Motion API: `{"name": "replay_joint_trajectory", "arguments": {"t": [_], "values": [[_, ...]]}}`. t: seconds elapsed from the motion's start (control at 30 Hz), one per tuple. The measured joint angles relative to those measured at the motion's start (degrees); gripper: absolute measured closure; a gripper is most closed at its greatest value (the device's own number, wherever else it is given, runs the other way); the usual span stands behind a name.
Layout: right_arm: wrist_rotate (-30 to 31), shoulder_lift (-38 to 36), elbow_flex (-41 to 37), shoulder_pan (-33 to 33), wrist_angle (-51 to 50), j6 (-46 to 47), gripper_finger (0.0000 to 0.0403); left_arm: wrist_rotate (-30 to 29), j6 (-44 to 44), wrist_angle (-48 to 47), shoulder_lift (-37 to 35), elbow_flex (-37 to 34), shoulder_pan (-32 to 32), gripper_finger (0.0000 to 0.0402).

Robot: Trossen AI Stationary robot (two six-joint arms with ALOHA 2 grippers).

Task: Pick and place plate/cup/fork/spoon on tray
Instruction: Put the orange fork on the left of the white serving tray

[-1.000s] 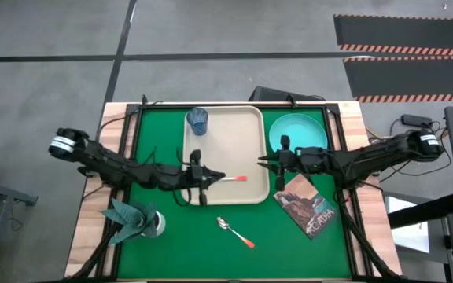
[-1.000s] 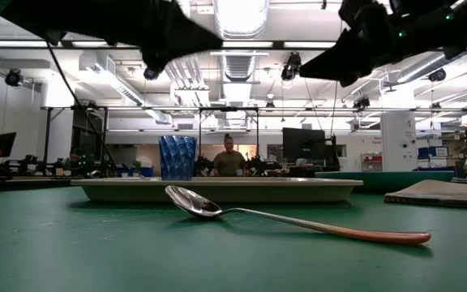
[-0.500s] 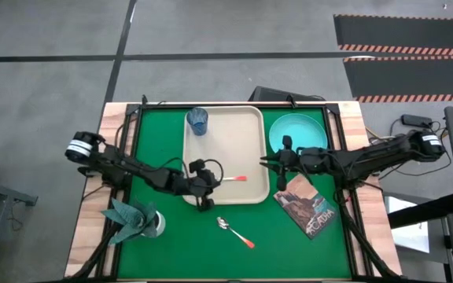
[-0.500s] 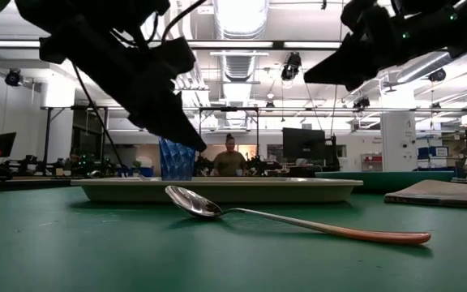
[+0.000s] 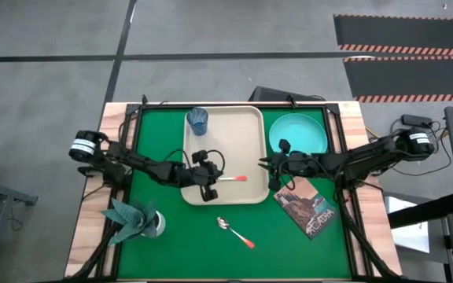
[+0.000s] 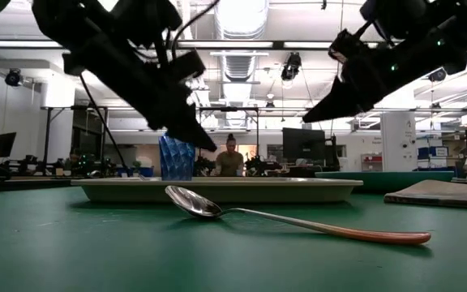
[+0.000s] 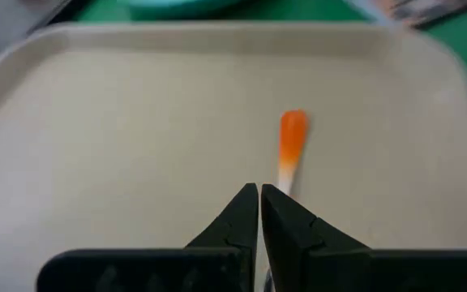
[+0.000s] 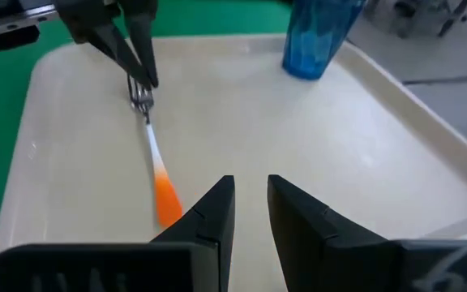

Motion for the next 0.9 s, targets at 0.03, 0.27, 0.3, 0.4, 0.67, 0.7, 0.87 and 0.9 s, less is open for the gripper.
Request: {"name": "replay_joint_trajectory", "arguments": {"t": [0.03, 0.27, 0.3, 0.4, 0.67, 0.7, 0.87, 0.9], "values": [[0.0, 0.6, 0.0, 0.0, 0.0, 0.3, 0.0335, 0.0, -0.5, 0.0, 0.4, -0.1, 0.2, 0.0398], [0.0, 3.1, 0.3, 0.0, 0.3, 0.7, 0.0335, -1.7, 0.5, 4.9, 5.1, -0.3, 0.4, 0.0398], [0.0, 3.2, 0.6, -0.1, 0.3, 0.8, 0.0335, -2.7, 1.1, 6.4, 5.8, -0.2, 0.6, 0.0398], [0.0, 3.3, 1.5, -0.1, 0.4, 0.8, 0.0335, -4.8, 2.3, 10.6, 7.2, 0.8, 1.4, 0.0398], [0.0, 3.1, 2.4, -0.1, 0.4, 0.7, 0.0335, -4.7, -1.5, 10.9, 9.2, 0.3, 1.8, 0.0398], [0.0, 3.1, 2.4, -0.1, 0.4, 0.7, 0.0335, -4.7, -2.6, 11.0, 9.4, 0.2, 1.8, 0.0398], [0.0, 3.3, 2.4, -0.1, 0.4, 0.7, 0.0335, -4.3, -3.8, 10.7, 10.2, -0.1, 1.6, 0.0398], [0.0, 3.3, 2.4, -0.1, 0.4, 0.8, 0.0335, -4.0, -3.8, 10.9, 10.4, 0.0, 1.6, 0.0398]]}}
